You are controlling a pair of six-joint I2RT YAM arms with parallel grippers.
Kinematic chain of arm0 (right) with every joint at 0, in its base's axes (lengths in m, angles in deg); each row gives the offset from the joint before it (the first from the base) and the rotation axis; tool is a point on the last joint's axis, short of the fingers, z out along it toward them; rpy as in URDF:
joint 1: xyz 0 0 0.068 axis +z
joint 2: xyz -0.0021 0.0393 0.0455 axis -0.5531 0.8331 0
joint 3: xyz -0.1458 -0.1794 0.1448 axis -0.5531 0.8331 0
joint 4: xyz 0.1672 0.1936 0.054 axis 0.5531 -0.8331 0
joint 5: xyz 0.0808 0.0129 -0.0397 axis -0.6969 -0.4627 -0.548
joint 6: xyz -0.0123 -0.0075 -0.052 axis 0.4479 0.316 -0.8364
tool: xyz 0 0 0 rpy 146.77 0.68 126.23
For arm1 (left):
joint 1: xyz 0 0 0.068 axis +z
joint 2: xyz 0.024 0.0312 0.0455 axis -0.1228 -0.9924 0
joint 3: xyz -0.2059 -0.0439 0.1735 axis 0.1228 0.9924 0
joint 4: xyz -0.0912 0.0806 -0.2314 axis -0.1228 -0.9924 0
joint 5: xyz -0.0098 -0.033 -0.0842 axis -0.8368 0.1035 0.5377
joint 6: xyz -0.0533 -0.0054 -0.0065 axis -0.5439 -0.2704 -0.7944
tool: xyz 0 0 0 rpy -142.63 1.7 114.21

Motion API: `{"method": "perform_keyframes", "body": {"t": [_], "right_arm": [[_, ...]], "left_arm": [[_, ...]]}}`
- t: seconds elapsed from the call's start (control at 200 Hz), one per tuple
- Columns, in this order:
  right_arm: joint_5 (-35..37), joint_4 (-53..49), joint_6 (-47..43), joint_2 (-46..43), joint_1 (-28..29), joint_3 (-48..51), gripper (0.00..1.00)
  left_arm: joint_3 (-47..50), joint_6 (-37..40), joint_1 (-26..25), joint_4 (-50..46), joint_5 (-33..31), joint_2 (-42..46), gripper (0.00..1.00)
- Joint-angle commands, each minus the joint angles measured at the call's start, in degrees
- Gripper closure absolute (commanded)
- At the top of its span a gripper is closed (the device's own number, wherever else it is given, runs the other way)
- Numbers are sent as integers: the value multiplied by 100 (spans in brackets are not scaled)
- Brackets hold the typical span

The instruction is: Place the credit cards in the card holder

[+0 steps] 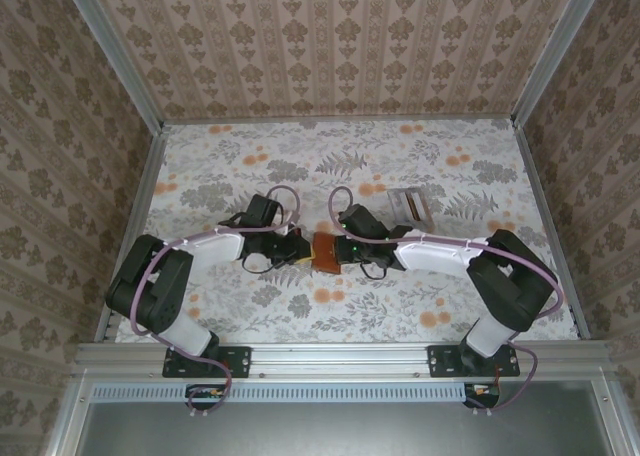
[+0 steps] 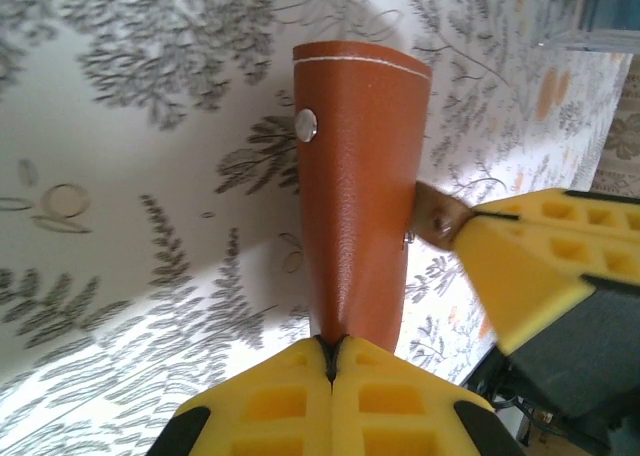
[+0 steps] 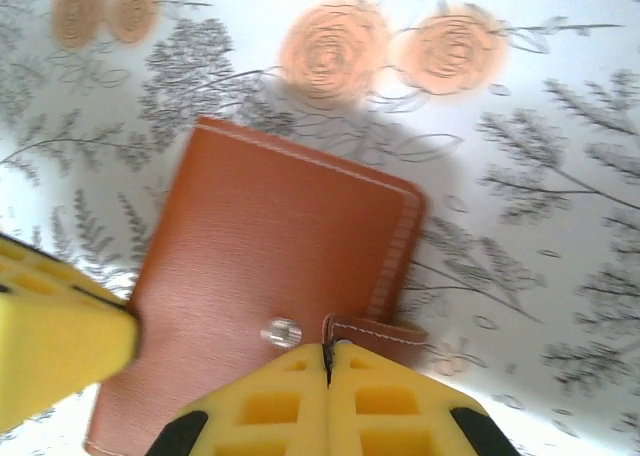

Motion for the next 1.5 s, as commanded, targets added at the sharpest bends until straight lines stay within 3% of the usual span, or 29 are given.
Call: {"method": "perform_keyframes", "body": {"t": [0.0,0.19,0.26,0.345,0.49,0.64,0.81,1.02,1.495], "right_arm": [[117,19,-10,-229,-137,278,100],[-244,391,34,-320,-303,570,100],[-422,555,34,-330,-330,636,100],[-722,834,-27,-349,-345,674,100],[-1609,712,80,-260,-326,128,100],[-1770,758,228,-345,-253,-72,100],[-2301,1145,-36,-319,-255,-4,100],[-2567,2020,9,-397,-257,190,100],[-2412,1781,-458,-580,-248,225,100]], "left_arm": [[91,116,58,-150,-48,-63,100],[146,32,56,69,3,-191,100],[140,50,56,62,3,-158,80],[99,152,60,-24,-23,-98,66],[-38,374,64,-279,49,-104,62],[198,199,328,75,417,62,53],[-84,599,328,-600,349,53,52],[-168,519,333,-593,336,85,52],[-306,519,493,-689,200,131,41]]}}
